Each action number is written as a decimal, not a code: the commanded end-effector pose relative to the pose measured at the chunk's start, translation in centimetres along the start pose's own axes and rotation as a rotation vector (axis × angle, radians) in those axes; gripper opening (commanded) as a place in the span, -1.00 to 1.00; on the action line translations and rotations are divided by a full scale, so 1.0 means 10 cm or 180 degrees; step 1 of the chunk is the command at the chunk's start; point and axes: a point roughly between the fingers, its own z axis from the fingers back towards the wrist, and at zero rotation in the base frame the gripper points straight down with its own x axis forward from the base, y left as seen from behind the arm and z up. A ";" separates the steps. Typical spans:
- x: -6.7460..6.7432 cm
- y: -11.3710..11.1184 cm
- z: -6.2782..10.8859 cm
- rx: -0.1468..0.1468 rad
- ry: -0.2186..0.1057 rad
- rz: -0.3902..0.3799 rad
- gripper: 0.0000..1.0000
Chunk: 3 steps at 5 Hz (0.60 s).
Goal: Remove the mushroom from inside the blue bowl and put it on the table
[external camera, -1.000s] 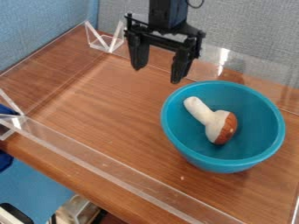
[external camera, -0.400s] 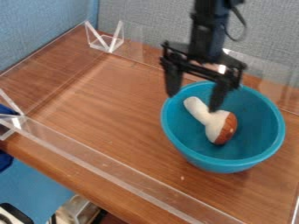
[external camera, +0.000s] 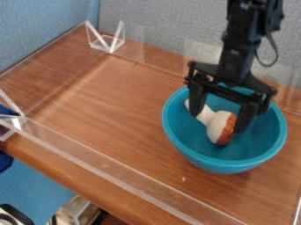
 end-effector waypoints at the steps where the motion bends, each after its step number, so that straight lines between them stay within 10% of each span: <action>1: 0.11 -0.02 0.08 -0.0042 -0.0203 0.0000 1.00; 3: 0.15 -0.01 -0.05 -0.0054 -0.0188 0.0054 1.00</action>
